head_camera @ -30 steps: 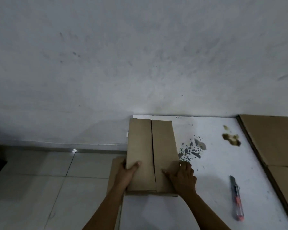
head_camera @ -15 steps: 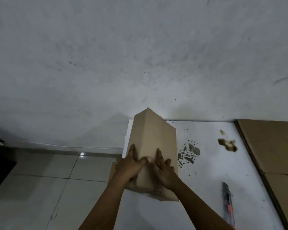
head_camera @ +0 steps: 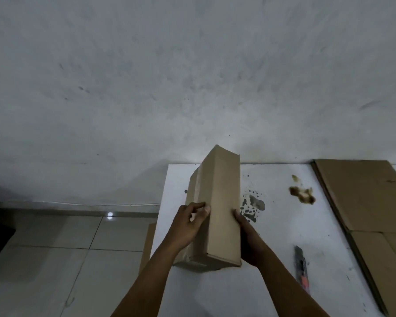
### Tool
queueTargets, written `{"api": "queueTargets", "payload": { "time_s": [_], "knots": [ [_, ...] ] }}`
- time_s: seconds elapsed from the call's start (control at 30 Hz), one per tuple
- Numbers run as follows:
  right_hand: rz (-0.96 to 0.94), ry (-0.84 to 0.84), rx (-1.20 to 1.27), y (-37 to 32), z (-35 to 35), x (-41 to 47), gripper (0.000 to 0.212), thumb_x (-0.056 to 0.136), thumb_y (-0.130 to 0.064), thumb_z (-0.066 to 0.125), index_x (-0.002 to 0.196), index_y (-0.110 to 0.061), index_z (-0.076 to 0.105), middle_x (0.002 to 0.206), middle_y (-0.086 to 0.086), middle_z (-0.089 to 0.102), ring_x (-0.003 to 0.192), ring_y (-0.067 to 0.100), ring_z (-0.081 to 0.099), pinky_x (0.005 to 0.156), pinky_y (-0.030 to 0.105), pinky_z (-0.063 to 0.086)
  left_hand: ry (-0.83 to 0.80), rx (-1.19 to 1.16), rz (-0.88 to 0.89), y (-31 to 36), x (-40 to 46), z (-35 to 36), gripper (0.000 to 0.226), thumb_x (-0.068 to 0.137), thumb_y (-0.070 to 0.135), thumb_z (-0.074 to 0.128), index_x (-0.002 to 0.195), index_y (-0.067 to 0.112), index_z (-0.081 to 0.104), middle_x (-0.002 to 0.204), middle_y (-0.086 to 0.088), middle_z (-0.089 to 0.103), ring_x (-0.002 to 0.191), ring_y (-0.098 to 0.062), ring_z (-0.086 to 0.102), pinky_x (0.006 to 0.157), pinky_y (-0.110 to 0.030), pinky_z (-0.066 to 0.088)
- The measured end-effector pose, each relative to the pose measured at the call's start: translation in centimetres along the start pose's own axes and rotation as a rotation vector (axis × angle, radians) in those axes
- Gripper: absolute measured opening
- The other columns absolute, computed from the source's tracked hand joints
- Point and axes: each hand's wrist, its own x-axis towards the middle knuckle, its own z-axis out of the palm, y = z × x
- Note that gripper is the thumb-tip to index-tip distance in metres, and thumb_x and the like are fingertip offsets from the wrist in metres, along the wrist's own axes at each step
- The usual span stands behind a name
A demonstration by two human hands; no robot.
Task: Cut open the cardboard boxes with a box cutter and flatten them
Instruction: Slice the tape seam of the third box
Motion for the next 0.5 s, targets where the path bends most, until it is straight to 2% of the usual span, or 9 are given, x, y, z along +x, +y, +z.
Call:
{"api": "queueTargets", "payload": {
  "time_s": [0.07, 0.17, 0.27, 0.33, 0.37, 0.43, 0.5],
  "knots": [
    [-0.012, 0.029, 0.008, -0.4, -1.4, -0.3, 0.056, 0.097, -0.054, 0.052, 0.139, -0.016, 0.052, 0.13, 0.019, 0.063, 0.12, 0.039, 0.061, 0.102, 0.058, 0.048, -0.064, 0.022, 0.026, -1.1, 0.2, 1.1, 0.054, 0.088, 0.071, 0.043, 0.136, 0.046, 0.047, 0.145, 0.006, 0.043, 0.133, -0.015, 0.045, 0.11, -0.035, 0.04],
    [-0.027, 0.115, 0.021, -0.6, -3.3, -0.8, 0.049, 0.098, -0.05, 0.052, 0.132, -0.016, 0.056, 0.126, 0.017, 0.066, 0.116, 0.038, 0.063, 0.097, 0.056, 0.051, -0.147, 0.205, 0.09, -3.4, 0.6, 2.5, 0.069, 0.087, 0.08, 0.031, 0.149, 0.05, 0.025, 0.16, 0.011, 0.025, 0.144, -0.019, 0.031, 0.117, -0.048, 0.032],
    [-0.007, 0.367, -0.04, -0.5, -5.5, -0.5, 0.041, 0.097, -0.049, 0.056, 0.119, -0.016, 0.061, 0.122, 0.012, 0.065, 0.115, 0.035, 0.06, 0.095, 0.053, 0.052, -0.14, 0.479, 0.182, -4.8, 1.4, 3.6, 0.077, 0.085, 0.084, 0.026, 0.153, 0.049, 0.017, 0.162, 0.015, 0.018, 0.148, -0.021, 0.021, 0.118, -0.054, 0.026],
    [-0.002, 0.525, -0.177, -0.3, -7.2, 0.0, 0.038, 0.099, -0.046, 0.053, 0.122, -0.016, 0.059, 0.122, 0.008, 0.062, 0.115, 0.031, 0.058, 0.095, 0.051, 0.051, -0.152, 0.625, 0.212, -5.1, 2.2, 4.5, 0.077, 0.087, 0.081, 0.031, 0.154, 0.046, 0.017, 0.163, 0.016, 0.016, 0.148, -0.022, 0.017, 0.117, -0.053, 0.021],
    [-0.013, 0.568, -0.234, -0.2, -7.9, 0.1, 0.037, 0.101, -0.042, 0.051, 0.125, -0.015, 0.059, 0.121, 0.008, 0.062, 0.111, 0.03, 0.06, 0.09, 0.049, 0.053, -0.156, 0.69, 0.221, -5.1, 2.6, 5.1, 0.079, 0.086, 0.082, 0.032, 0.154, 0.044, 0.019, 0.162, 0.015, 0.017, 0.148, -0.022, 0.016, 0.117, -0.051, 0.02],
    [-0.032, 0.613, -0.291, -0.3, -8.8, 0.2, 0.033, 0.102, -0.037, 0.05, 0.125, -0.014, 0.059, 0.121, 0.008, 0.063, 0.107, 0.028, 0.062, 0.086, 0.045, 0.054, -0.156, 0.814, 0.252, -5.1, 3.1, 6.4, 0.082, 0.083, 0.085, 0.03, 0.152, 0.041, 0.026, 0.161, 0.014, 0.021, 0.147, -0.022, 0.018, 0.115, -0.048, 0.021],
    [-0.038, 0.605, -0.352, -0.5, -9.7, -0.1, 0.032, 0.102, -0.036, 0.05, 0.125, -0.015, 0.06, 0.123, 0.007, 0.063, 0.109, 0.026, 0.062, 0.094, 0.048, 0.052, -0.158, 0.917, 0.27, -5.2, 3.3, 7.9, 0.08, 0.084, 0.085, 0.028, 0.148, 0.037, 0.038, 0.157, 0.01, 0.034, 0.143, -0.024, 0.03, 0.109, -0.049, 0.028]
  ]
}}
